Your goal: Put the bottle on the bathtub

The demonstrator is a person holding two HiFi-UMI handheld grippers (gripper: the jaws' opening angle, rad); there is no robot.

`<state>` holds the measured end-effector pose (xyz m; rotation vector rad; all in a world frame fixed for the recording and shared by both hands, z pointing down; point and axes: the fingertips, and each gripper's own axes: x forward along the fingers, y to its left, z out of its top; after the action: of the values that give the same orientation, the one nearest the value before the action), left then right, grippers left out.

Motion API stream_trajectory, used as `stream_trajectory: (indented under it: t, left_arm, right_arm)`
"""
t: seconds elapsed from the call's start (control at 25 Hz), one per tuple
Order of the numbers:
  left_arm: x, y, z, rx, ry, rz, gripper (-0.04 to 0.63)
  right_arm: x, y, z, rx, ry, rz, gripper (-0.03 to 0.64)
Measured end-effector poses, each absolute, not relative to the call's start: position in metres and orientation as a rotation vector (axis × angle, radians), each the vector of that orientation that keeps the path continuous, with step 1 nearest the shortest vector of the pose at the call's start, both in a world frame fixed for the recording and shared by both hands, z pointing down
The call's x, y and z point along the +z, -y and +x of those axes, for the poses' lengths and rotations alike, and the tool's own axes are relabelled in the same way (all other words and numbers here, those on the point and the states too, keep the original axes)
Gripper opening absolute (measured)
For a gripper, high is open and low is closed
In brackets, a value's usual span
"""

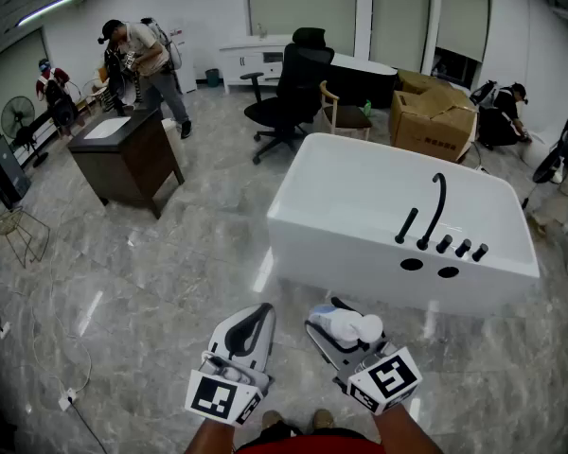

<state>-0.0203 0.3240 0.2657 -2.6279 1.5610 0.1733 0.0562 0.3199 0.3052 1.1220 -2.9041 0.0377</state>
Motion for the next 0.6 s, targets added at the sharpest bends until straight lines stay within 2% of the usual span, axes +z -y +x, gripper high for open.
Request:
stream_trajectory:
  t: [0.2,0.6]
  left_arm:
    - [0.270,-0.321,-0.028,0.175,-1.557,-2.634,0.012]
    - [0.274,-0.307,-0.095,0.187,-1.525,-2.621,0.012]
  right_arm:
    - [0.309,-0.317,0.050,0.059,2.914,1.110,0.245]
    - [0.316,-0.293,-0.004,0.049,2.882,1.150,0.245]
